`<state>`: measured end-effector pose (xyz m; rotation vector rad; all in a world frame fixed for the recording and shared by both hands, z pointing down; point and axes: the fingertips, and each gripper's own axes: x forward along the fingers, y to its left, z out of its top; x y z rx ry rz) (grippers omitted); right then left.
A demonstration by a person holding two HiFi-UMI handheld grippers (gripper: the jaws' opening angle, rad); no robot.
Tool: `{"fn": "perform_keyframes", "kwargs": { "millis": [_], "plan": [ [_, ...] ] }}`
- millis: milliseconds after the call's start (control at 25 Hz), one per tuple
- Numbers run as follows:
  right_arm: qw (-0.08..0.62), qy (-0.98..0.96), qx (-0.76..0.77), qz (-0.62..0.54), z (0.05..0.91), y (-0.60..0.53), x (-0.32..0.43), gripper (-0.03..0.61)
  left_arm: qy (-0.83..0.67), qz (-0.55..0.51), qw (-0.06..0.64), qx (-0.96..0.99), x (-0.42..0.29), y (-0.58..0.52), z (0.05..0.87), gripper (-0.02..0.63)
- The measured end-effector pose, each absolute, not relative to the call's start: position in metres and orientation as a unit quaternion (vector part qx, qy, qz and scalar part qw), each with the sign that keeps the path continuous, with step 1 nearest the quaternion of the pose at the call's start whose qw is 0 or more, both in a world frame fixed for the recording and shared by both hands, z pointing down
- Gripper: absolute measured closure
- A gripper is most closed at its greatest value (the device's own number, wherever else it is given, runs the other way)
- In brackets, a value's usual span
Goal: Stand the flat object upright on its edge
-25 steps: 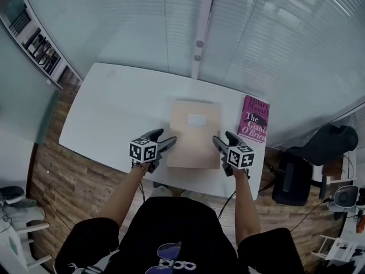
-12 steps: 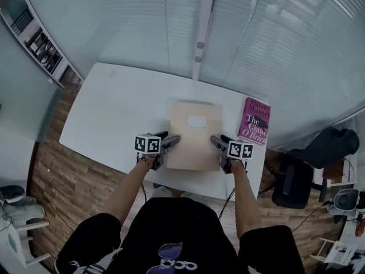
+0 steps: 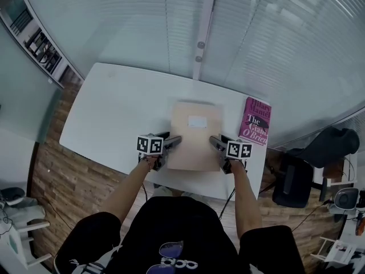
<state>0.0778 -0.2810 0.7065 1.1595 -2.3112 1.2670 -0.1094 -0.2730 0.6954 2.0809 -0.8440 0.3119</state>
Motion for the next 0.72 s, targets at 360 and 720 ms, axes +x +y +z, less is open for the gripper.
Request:
{"fn": "perform_keyframes", "kwargs": {
  "millis": [360,720],
  "plan": [
    [0.127,-0.81,0.405,0.405,0.687,-0.282,0.077,0.284,-0.331,0.124,0.399,0.846,-0.108,-0.279,0.678,0.291],
    [0.122,-0.833,0.427,0.331,0.632,-0.303,0.085,0.284,-0.331,0.109,0.33,0.877,-0.102,-0.31,0.622,0.291]
  ]
}}
